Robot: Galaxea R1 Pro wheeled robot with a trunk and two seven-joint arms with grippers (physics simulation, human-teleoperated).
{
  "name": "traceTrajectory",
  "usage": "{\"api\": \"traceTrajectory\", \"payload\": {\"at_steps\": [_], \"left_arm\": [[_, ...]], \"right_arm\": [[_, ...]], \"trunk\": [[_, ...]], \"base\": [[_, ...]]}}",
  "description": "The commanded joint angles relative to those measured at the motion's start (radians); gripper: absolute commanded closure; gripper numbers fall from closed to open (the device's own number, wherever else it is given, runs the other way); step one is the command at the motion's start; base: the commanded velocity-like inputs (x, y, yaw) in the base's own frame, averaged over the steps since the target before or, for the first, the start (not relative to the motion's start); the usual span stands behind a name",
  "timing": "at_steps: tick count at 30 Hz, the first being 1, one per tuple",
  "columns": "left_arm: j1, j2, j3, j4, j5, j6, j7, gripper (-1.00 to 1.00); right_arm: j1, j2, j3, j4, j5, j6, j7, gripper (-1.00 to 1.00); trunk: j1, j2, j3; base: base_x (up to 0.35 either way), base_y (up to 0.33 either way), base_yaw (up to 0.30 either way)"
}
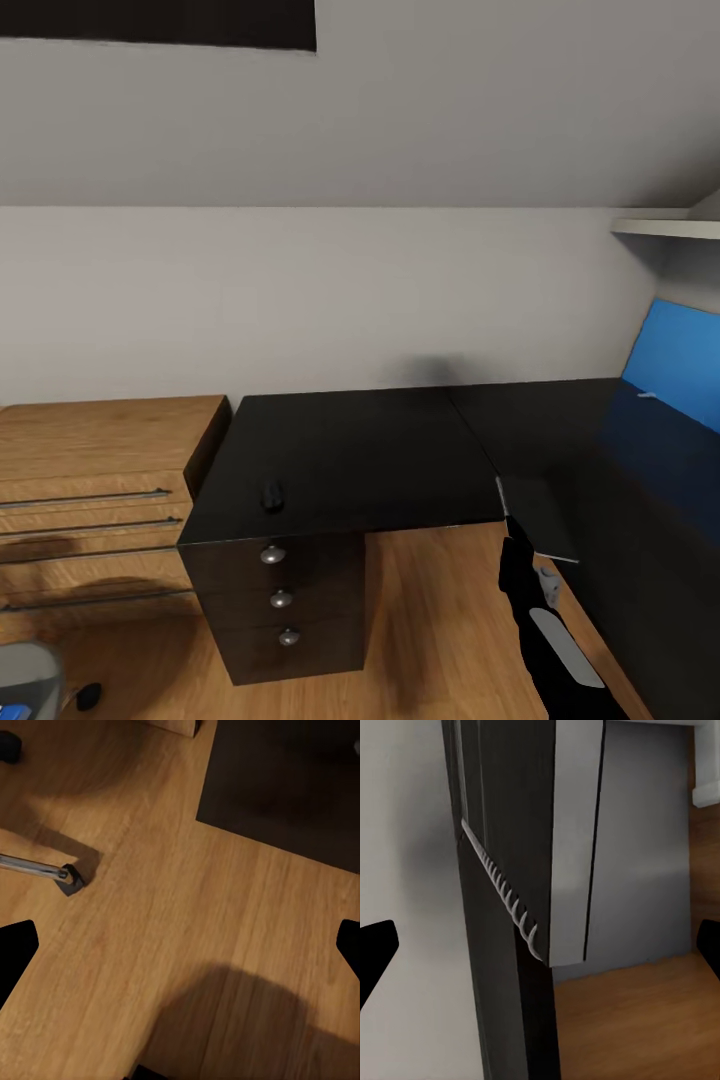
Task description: In the bedroom, organize the workspace by keeping the computer under the desk, ensuring the monitor is on the desk, placing the keyboard on the desk next to the monitor, placing the mouse on the desk next to the keyboard, moving the folder from the swivel chair onto the desk next to the mouse, stacking the notebook on top of the folder with the pen on top of the notebook, and positioning the swivel chair next to the desk.
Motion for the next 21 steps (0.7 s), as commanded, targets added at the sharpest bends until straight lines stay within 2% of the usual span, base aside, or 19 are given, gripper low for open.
{"api": "traceTrajectory", "payload": {"at_steps": [1, 8, 21], "left_arm": [[-0.001, 0.000, -0.008, 0.001, 0.011, -0.003, -0.005, -1.00], [-0.001, 0.000, -0.007, 0.001, 0.011, -0.003, -0.005, -1.00], [-0.001, 0.000, -0.007, 0.001, 0.011, -0.003, -0.005, -1.00]], "right_arm": [[-0.001, 0.000, 0.002, 0.000, -0.011, -0.003, 0.006, -1.00], [-0.001, -0.001, -0.003, 0.000, -0.011, -0.003, 0.006, -1.00], [-0.001, -0.001, -0.041, 0.000, -0.011, -0.003, 0.005, -1.00]], "trunk": [[0.000, 0.000, -0.001], [0.000, 0.000, -0.001], [0.000, 0.000, -0.001]], "base": [[0.157, 0.000, 0.000], [0.171, 0.000, 0.000], [0.023, 0.000, 0.000]]}}
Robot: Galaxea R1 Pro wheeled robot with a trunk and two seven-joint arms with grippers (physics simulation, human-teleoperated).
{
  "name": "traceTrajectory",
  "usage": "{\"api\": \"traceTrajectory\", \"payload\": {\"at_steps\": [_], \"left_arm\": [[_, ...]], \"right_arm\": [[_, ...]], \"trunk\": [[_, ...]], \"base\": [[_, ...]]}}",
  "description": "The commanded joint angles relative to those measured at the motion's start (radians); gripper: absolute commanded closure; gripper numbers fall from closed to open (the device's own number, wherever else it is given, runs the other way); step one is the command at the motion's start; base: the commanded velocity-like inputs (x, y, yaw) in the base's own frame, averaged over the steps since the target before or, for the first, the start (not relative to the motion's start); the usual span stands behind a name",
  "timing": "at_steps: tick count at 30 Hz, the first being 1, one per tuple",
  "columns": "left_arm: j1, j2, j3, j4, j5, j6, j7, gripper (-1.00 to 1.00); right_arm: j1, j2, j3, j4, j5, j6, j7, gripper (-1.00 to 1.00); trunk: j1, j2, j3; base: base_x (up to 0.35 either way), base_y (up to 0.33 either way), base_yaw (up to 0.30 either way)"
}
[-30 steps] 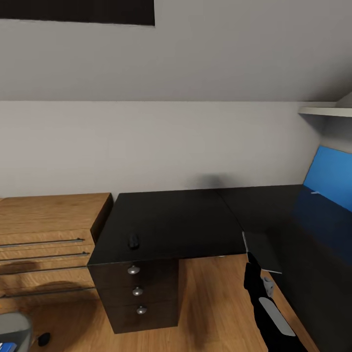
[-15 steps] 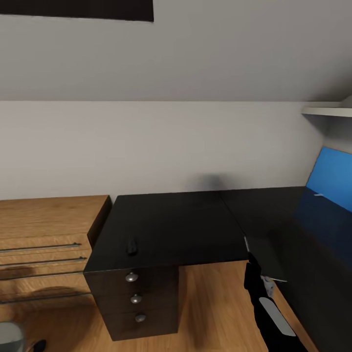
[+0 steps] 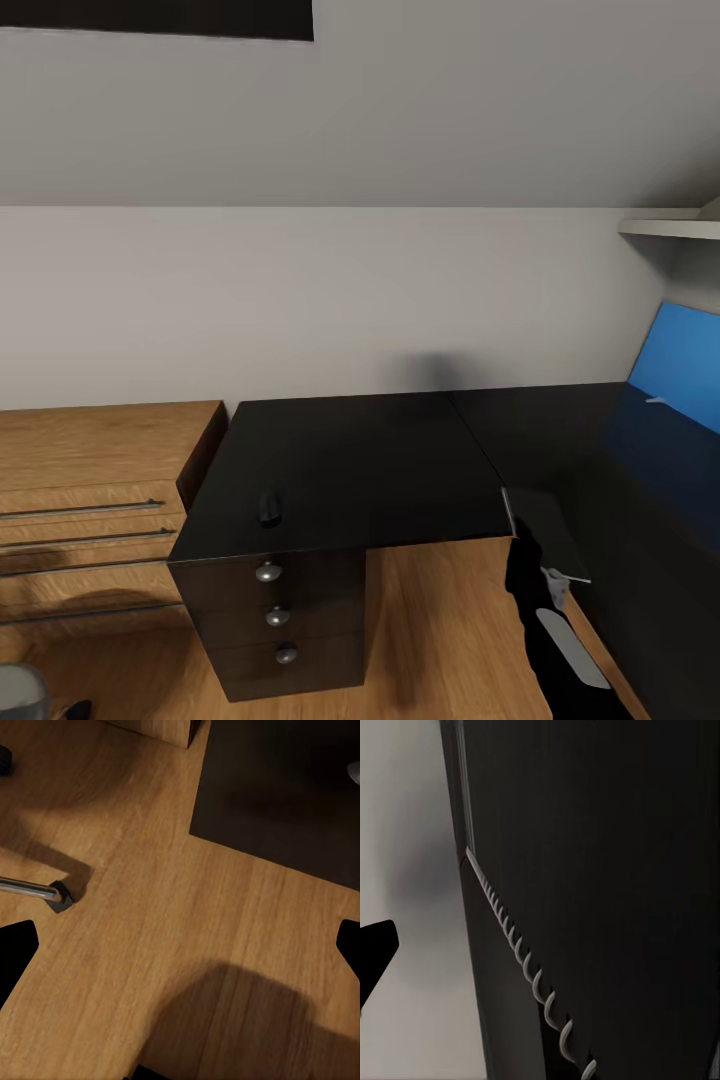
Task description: In the bedroom, organize the workspace by keeping the computer under the desk, ensuring the monitor is on the desk, placing the keyboard on the desk next to the monitor, placing the mouse on the desk next to the keyboard, moving the folder from the swivel chair onto the desk next to the mouse, stacking the notebook on top of the folder with the pen on top of the notebook, and positioning the swivel chair next to the desk.
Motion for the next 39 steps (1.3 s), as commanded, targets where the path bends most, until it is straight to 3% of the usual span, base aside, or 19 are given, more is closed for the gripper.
{"api": "traceTrajectory", "payload": {"at_steps": [1, 24, 39], "left_arm": [[-0.001, 0.000, -0.008, 0.001, 0.011, -0.003, -0.005, -1.00], [-0.001, 0.000, -0.007, 0.001, 0.011, -0.003, -0.005, -1.00], [-0.001, 0.000, -0.007, 0.001, 0.011, -0.003, -0.005, -1.00]], "right_arm": [[-0.001, 0.000, -0.001, 0.001, -0.011, -0.003, 0.006, -1.00], [-0.001, -0.002, -0.014, 0.001, -0.012, -0.003, 0.006, -1.00], [-0.001, -0.020, -0.035, 0.002, -0.013, -0.002, 0.006, -1.00]], "trunk": [[0.000, 0.000, -0.001], [0.000, 0.000, -0.001], [0.000, 0.000, -0.001]], "base": [[0.003, 0.000, 0.000], [0.000, 0.000, 0.000], [0.000, 0.000, 0.000]]}}
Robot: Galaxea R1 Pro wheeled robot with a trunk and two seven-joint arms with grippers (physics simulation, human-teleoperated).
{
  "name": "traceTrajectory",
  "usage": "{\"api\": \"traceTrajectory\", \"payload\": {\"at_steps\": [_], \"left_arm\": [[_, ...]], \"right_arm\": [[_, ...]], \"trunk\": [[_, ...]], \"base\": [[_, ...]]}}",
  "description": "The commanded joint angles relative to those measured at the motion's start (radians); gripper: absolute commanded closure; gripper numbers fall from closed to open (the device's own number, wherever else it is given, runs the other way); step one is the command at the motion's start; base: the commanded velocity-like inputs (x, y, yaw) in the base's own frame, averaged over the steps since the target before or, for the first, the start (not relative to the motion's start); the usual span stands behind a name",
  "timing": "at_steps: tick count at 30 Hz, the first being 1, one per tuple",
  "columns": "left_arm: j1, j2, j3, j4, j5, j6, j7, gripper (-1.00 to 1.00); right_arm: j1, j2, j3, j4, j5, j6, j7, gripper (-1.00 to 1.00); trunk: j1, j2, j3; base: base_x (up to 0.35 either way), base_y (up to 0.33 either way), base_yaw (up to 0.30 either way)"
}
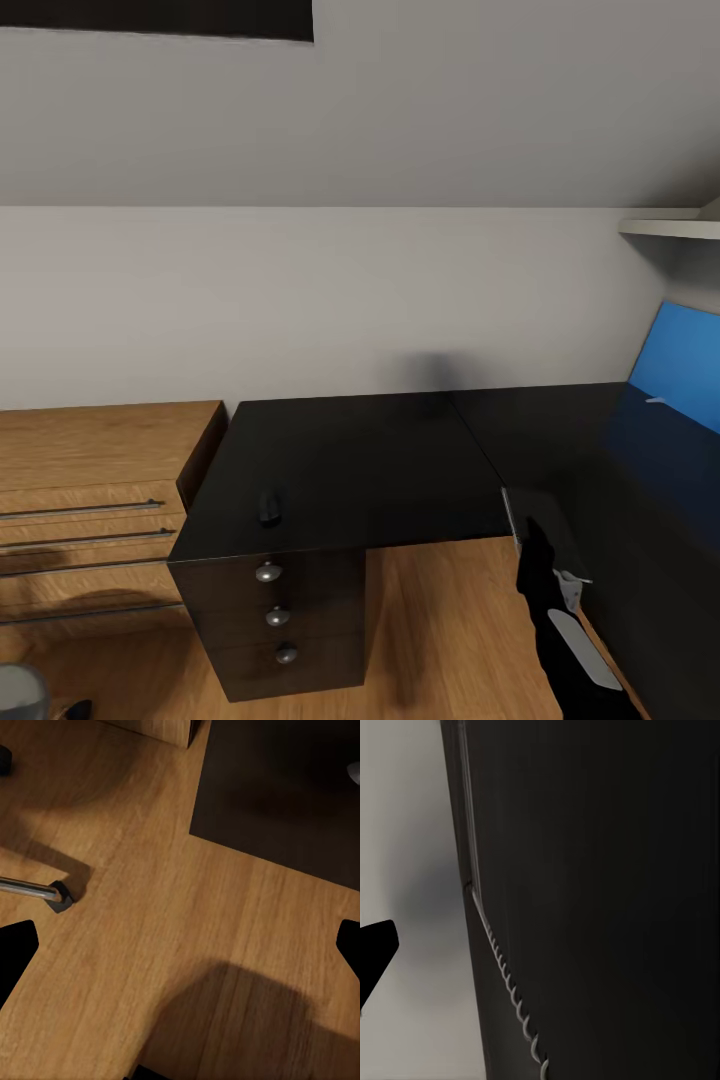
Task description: In the bedroom, organize the workspace by keeping the computer under the desk, ensuring the monitor is on the desk, placing the keyboard on the desk next to the monitor, placing the mouse on the desk next to the keyboard, moving the folder from the swivel chair onto the desk next to the mouse, stacking the notebook on top of the folder with the pen on top of the notebook, and positioning the swivel chair next to the desk.
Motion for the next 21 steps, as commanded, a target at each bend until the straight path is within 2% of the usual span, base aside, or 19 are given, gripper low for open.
{"api": "traceTrajectory", "payload": {"at_steps": [1, 21], "left_arm": [[-0.001, 0.000, -0.008, 0.001, 0.011, -0.003, -0.005, -1.00], [-0.001, 0.000, -0.008, 0.001, 0.011, -0.003, -0.005, -1.00]], "right_arm": [[-0.001, -0.001, -0.003, 0.001, -0.011, -0.003, 0.006, -1.00], [-0.001, -0.002, -0.010, 0.001, -0.011, -0.002, 0.006, -1.00]], "trunk": [[0.000, 0.000, -0.001], [0.000, 0.000, -0.001]], "base": [[0.000, 0.000, 0.000], [0.000, 0.000, 0.000]]}}
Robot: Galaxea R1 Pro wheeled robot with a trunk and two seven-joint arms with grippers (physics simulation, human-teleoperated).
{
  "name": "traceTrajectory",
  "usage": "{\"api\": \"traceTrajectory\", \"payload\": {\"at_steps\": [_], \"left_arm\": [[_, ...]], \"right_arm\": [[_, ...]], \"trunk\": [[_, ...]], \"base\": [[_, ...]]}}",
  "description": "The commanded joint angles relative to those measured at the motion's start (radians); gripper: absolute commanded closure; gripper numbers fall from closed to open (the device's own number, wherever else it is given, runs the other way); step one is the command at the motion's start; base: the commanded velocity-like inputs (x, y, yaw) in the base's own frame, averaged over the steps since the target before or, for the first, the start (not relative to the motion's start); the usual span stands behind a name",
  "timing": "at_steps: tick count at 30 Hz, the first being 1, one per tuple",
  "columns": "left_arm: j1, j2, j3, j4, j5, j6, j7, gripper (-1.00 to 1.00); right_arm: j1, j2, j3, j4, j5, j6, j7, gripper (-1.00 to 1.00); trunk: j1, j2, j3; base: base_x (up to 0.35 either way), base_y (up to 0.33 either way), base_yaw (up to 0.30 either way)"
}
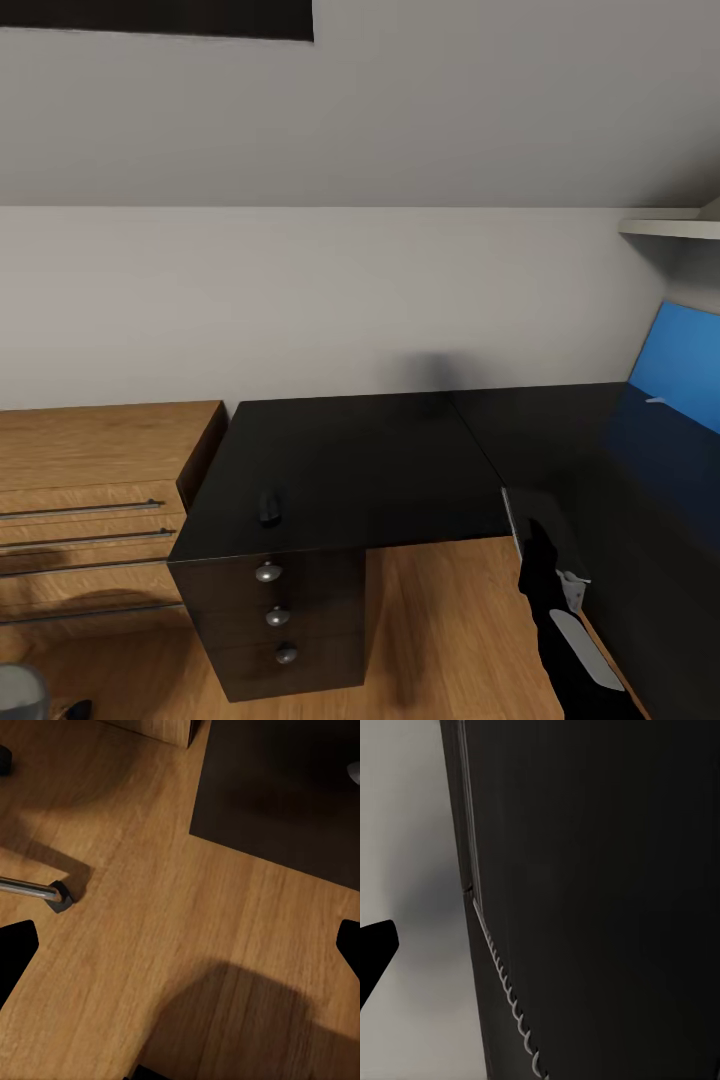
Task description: In the bedroom, organize the workspace by keeping the computer under the desk, ensuring the monitor is on the desk, placing the keyboard on the desk next to the monitor, placing the mouse on the desk next to the keyboard, moving the folder from the swivel chair onto the desk next to the mouse, stacking the notebook on top of the folder with the pen on top of the notebook, and positioning the swivel chair next to the desk.
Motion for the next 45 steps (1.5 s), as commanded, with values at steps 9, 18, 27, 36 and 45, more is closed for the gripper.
{"api": "traceTrajectory", "payload": {"at_steps": [9, 18, 27, 36, 45], "left_arm": [[-0.001, 0.000, -0.008, 0.001, 0.011, -0.003, -0.005, -1.00], [-0.001, 0.000, -0.008, 0.001, 0.011, -0.003, -0.005, -1.00], [-0.001, 0.000, -0.008, 0.001, 0.011, -0.003, -0.005, -1.00], [-0.001, 0.000, -0.008, 0.001, 0.011, -0.003, -0.005, -1.00], [-0.001, 0.000, -0.008, 0.001, 0.011, -0.004, -0.005, -1.00]], "right_arm": [[-0.001, -0.001, 0.002, 0.001, -0.010, -0.002, 0.004, -1.00], [-0.001, -0.001, 0.001, 0.000, -0.009, -0.002, 0.002, -1.00], [-0.001, -0.002, 0.001, -0.001, -0.009, -0.002, 0.000, 1.00], [-0.001, -0.008, 0.002, -0.001, -0.008, -0.002, 0.003, 1.00], [-0.001, -0.008, 0.003, -0.001, -0.008, -0.002, 0.004, 1.00]], "trunk": [[0.000, 0.000, -0.001], [0.000, 0.000, -0.001], [0.000, 0.000, -0.001], [0.000, 0.000, -0.001], [0.000, 0.000, -0.001]], "base": [[0.000, 0.000, 0.000], [0.000, 0.000, 0.000], [0.000, 0.000, 0.000], [0.000, 0.000, 0.000], [0.000, 0.000, 0.000]]}}
